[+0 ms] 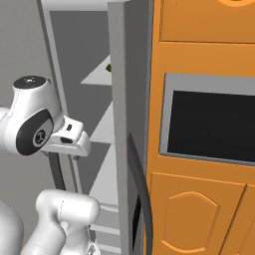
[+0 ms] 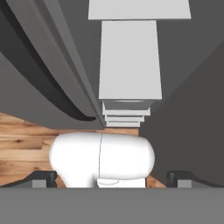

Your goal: Take the tangerine, lemon wedge, and broccoli from the freezer and place them in the bowl on the counter.

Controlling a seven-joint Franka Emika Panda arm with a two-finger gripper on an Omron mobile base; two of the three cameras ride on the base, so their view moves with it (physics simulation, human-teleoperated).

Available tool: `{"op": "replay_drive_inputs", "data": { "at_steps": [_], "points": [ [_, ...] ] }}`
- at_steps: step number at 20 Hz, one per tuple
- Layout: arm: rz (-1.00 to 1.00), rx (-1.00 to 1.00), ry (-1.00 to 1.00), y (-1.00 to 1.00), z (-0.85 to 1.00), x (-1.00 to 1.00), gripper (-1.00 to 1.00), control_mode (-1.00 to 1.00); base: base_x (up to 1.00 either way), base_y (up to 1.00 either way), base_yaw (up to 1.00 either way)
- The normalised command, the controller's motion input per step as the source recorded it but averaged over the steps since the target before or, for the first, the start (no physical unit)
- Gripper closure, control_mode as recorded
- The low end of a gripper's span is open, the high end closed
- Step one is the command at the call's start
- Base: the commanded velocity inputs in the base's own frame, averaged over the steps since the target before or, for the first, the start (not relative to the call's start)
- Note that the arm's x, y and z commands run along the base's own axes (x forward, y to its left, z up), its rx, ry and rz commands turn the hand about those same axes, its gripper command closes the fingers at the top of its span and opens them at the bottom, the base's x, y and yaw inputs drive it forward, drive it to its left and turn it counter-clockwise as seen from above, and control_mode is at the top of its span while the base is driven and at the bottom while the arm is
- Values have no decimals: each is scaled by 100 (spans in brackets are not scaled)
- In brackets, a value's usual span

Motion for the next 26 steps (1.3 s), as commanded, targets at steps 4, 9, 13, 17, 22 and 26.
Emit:
{"op": "replay_drive_inputs", "data": {
  "at_steps": [4, 9, 13, 17, 22, 26],
  "points": [
    [0, 0, 0, 0, 0, 0, -100, 100, 21, -6, 0],
    [0, 0, -7, -1, 6, 8, -100, -100, 0, 0, 0],
    [-2, 0, -26, -4, 41, 3, -100, -100, 0, 0, 0],
    [-8, 0, -28, 0, 53, 9, -100, -100, 0, 0, 0],
    [-10, 0, -27, -3, 42, 43, -100, -100, 0, 0, 0],
    [-10, 0, -28, -5, 33, 39, -100, -100, 0, 0, 0]
  ]
}}
